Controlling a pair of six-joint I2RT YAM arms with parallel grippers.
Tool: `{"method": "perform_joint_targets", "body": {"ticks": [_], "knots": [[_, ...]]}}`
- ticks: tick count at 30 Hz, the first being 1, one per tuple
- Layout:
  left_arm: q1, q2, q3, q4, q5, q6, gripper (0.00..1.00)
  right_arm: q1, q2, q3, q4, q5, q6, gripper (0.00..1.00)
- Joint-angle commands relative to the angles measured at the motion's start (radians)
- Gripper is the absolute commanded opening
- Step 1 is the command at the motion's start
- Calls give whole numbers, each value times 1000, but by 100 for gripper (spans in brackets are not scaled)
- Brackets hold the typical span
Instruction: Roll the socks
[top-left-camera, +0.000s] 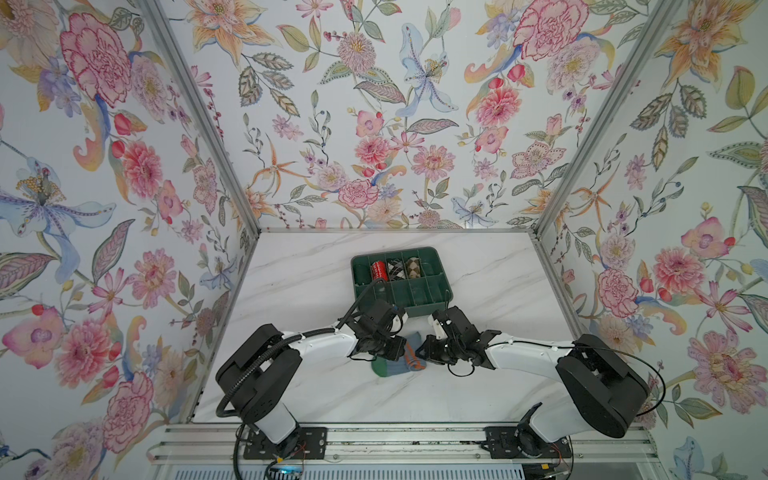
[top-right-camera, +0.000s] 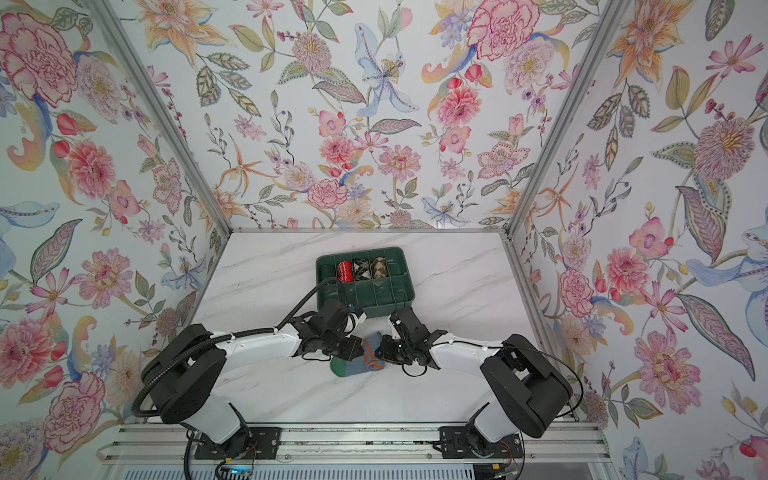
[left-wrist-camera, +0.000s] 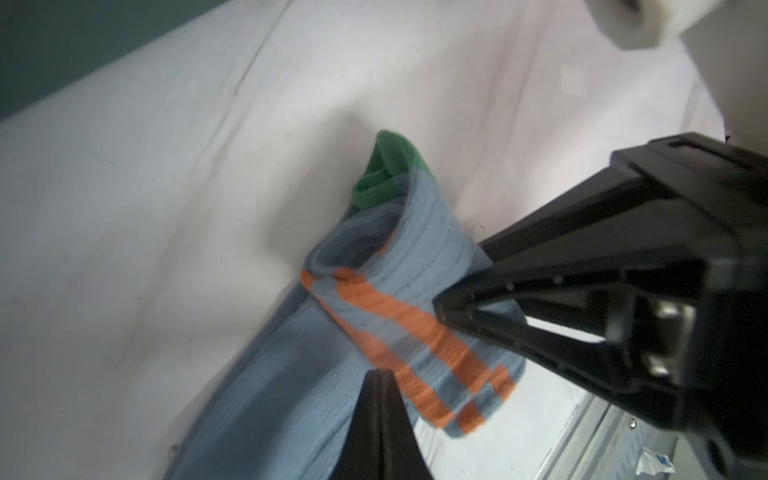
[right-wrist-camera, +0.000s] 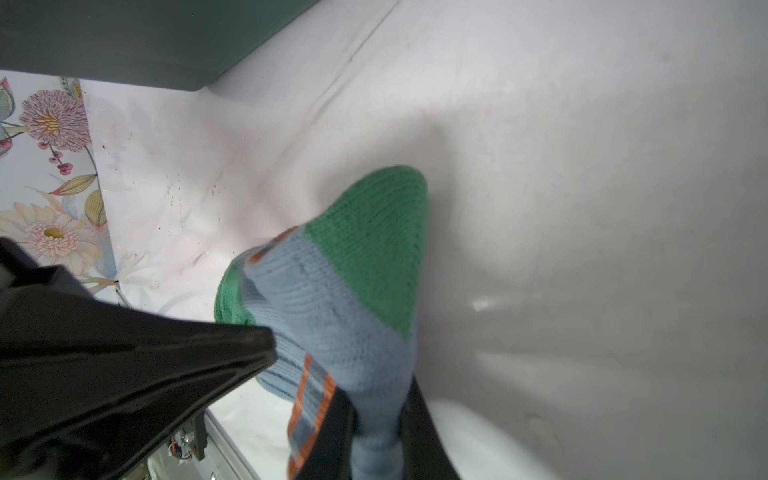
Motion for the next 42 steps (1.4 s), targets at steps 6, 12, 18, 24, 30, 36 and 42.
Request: {"method": "perform_joint_targets", "body": {"ticks": [6,12,18,24,30,36,42], "knots": [[8,-122,-119,-83,5,9,0,14,23,28,-88,66,-21,9],[14,-112,-149,-68,-50,21,0,23,36,37,-83,60,-19,9],[39,-100,-153,-39,-100,26,0,33,50,63,-122,66,-37,9],[42,-98,-152,-33,-83,36,0,44,53,87,-167,81,-54,9],[49,-95,-158,-31,-91,43,0,42,58,87,-171,82,-61,9],[60,-66,-175,-12,-108,65,0,42,62,105,-181,79,-72,9],[83,-60,-210,-20,-132,86,0,38,72,132,-226,85,-102,9]]}}
